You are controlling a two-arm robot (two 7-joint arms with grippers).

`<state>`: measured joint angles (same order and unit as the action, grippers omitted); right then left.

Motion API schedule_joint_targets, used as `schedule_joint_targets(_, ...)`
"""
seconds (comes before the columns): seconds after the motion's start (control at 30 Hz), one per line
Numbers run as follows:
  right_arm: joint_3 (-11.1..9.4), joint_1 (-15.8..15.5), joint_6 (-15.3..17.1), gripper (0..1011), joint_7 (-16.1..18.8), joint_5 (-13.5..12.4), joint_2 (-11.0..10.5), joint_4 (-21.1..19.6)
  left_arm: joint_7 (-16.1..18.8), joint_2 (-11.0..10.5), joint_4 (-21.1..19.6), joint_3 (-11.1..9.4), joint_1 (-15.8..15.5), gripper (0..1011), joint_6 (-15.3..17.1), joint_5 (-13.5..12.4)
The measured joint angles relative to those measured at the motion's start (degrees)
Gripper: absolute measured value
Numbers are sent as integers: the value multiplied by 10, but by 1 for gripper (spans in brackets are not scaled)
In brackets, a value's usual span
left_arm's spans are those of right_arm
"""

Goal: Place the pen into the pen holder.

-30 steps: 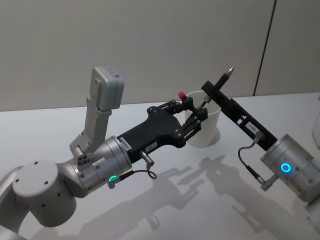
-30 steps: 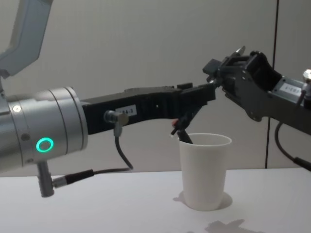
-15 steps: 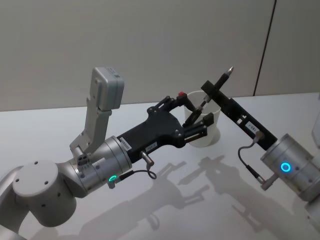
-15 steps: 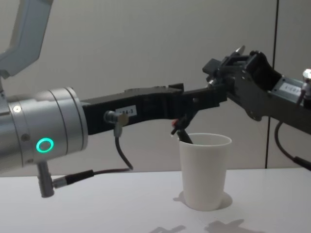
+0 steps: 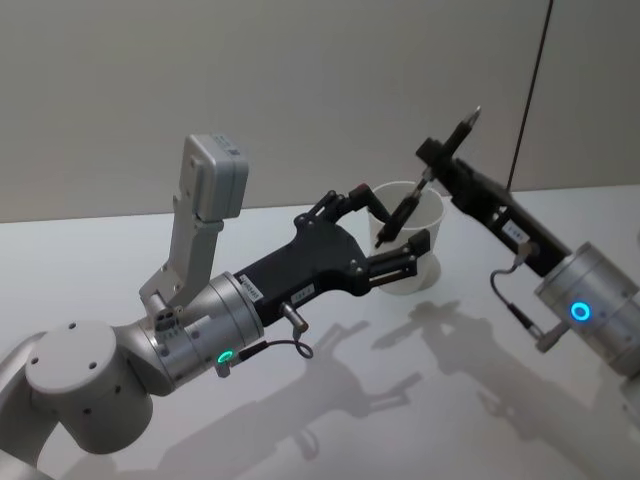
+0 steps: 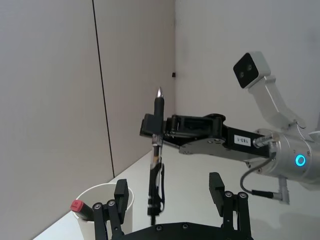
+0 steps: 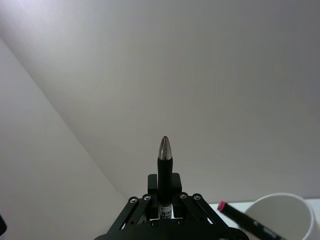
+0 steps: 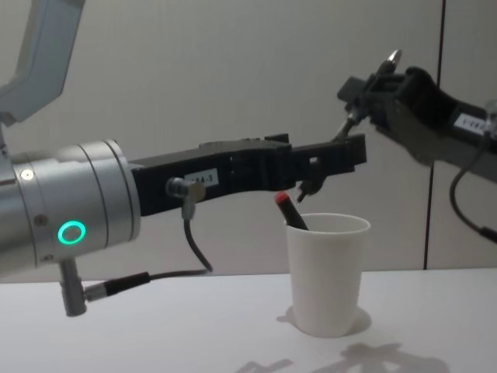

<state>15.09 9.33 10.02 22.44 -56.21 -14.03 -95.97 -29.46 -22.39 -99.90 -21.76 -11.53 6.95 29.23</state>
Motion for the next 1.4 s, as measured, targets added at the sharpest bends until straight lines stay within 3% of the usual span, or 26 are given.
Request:
schedule_joint_targets(0.2, -4, 14, -23, 137, 4, 42, -5, 7, 0, 0, 0, 0, 0, 1001, 0, 0)
schedule_joint_targets(0.43, -8, 32, -56, 138, 5, 105, -11, 17, 0, 0, 0, 0, 0, 1001, 0, 0)
schedule_joint_targets(0.5, -10, 40, -70, 138, 3, 134, -13, 21, 0, 0, 0, 0, 0, 1001, 0, 0)
schedule_joint_targets(0.57, -10, 42, -73, 137, 3, 140, -14, 22, 0, 0, 0, 0, 0, 1001, 0, 0)
schedule_joint_targets(1.03, -8, 84, -116, 138, -16, 294, -12, 68, 0, 0, 0, 0, 0, 1001, 0, 0)
schedule_joint_targets(1.4, 4, 113, -121, 137, -8, 349, 4, 120, 0, 0, 0, 0, 0, 1001, 0, 0)
